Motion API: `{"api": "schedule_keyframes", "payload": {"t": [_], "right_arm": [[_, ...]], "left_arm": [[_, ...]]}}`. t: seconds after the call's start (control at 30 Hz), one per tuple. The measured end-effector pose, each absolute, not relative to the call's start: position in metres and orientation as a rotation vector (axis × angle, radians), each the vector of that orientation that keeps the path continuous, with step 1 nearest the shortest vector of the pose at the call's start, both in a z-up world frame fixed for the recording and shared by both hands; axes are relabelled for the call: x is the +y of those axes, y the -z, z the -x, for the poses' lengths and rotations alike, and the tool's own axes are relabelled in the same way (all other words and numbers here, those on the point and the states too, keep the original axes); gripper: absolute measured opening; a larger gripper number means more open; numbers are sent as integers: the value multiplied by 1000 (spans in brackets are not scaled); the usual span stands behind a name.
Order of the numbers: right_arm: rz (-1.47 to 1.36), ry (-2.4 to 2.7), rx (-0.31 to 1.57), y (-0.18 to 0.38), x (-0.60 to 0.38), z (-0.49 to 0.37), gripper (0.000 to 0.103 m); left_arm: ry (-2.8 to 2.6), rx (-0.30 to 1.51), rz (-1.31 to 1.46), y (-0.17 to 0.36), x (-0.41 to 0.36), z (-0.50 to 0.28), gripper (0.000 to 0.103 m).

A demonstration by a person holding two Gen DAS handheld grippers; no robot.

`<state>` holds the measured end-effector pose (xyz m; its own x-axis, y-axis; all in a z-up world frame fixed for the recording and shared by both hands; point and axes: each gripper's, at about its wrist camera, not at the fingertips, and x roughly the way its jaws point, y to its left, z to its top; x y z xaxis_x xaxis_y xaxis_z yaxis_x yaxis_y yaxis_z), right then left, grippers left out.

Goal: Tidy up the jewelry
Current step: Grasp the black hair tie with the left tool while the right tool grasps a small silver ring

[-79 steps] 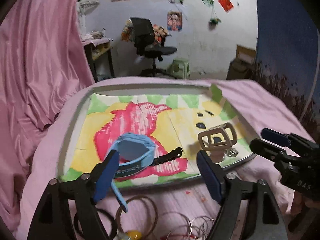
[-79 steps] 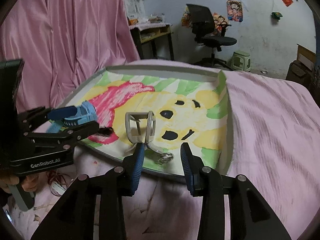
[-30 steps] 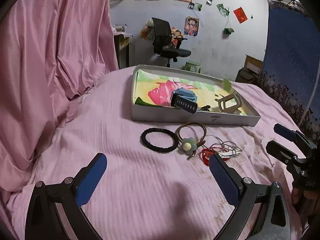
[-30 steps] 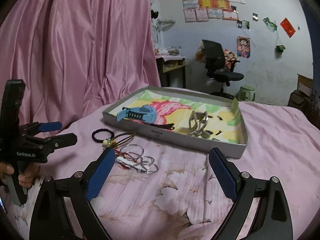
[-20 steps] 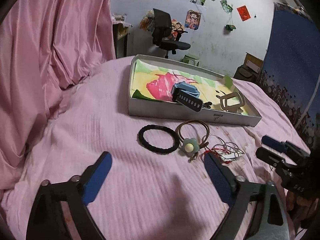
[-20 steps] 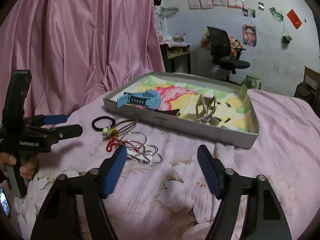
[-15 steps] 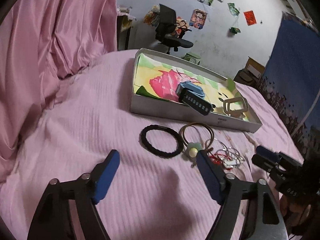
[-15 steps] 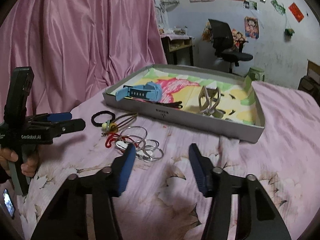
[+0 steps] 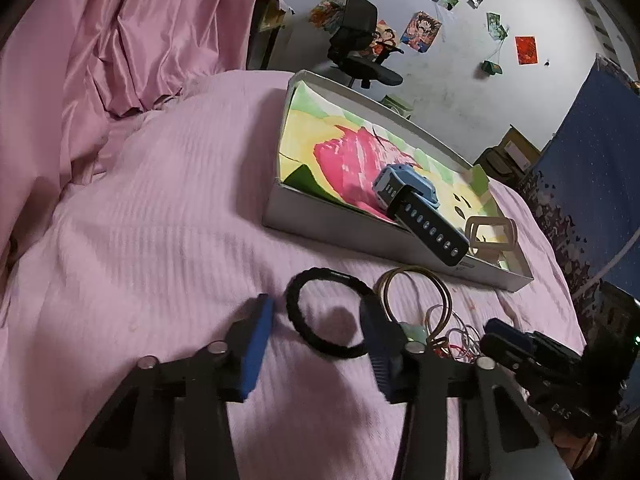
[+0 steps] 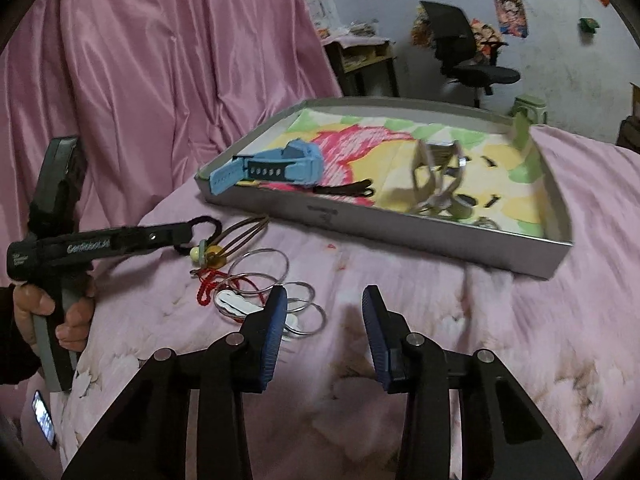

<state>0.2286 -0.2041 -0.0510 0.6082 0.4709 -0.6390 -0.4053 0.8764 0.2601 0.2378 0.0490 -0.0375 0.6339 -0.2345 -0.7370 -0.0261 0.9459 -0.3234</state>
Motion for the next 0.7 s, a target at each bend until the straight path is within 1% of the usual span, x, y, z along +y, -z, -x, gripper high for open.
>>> {"api": "schedule_keyframes", "payload": {"t": [0.07,0.1,0.17,0.23,0.37,0.43,0.47,0.5,0.7], "right_arm": [[-111,-520,794,55,-203,-236,28],[-120,-525,804,57,-203,-238,27],[-145,-539,832,61,-202,-244,27],[-153,-552,844,64,-201,-246,23],[-152,-573,858,69,-196,-245,17],[-153,-577,862,70,-195,-244,10],[-154,-576,864,71,-195,-244,8],[-155,-576,866,71,-195,-243,4],[-153,-571,831,65,-199,-234,2]], "left_arm": [[134,895,315,40,47,-240,27],[135,903,312,41,45,-241,25],[141,908,316,43,48,-243,16],[139,914,331,45,49,-243,9],[143,898,345,44,52,-239,6],[144,882,333,41,50,-235,6],[145,871,325,38,49,-233,6],[148,860,315,36,47,-230,6],[178,813,249,20,34,-211,6]]}}
